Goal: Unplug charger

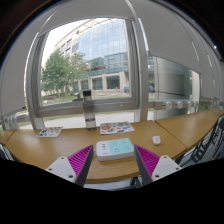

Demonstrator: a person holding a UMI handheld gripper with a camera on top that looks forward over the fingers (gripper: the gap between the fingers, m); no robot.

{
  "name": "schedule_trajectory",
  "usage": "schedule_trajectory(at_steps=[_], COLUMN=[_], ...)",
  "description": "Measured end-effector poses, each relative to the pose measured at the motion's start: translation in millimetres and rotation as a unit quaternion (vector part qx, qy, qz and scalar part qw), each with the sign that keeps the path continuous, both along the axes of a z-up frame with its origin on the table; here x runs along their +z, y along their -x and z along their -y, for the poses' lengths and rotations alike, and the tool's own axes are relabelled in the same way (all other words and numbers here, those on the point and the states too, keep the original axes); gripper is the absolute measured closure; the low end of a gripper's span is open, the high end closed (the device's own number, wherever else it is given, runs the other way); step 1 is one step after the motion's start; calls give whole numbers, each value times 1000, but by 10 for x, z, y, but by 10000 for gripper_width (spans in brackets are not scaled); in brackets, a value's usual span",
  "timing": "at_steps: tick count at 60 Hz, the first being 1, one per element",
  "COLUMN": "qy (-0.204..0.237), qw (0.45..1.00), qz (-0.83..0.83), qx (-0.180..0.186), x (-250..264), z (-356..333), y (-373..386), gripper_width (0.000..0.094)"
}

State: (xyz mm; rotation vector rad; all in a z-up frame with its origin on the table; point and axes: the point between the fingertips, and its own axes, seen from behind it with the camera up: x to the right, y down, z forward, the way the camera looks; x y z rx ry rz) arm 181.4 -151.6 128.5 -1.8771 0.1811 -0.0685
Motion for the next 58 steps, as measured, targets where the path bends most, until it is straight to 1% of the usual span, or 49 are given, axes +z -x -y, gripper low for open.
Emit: schedule_trajectory(at_steps=[9,16,22,29,38,58], qy=[40,48,38,24,16,17], qw=[998,996,994,993,991,990], qz=[-4,-1,-3,11,6,6], qx=[39,78,100,115,131,139], x=[-417,-520,-429,-261,-114,-58], z=[213,321,374,421,462,466], y=[617,1073,1355,1569,1741,1846], gripper_width=[127,124,113,114,115,113])
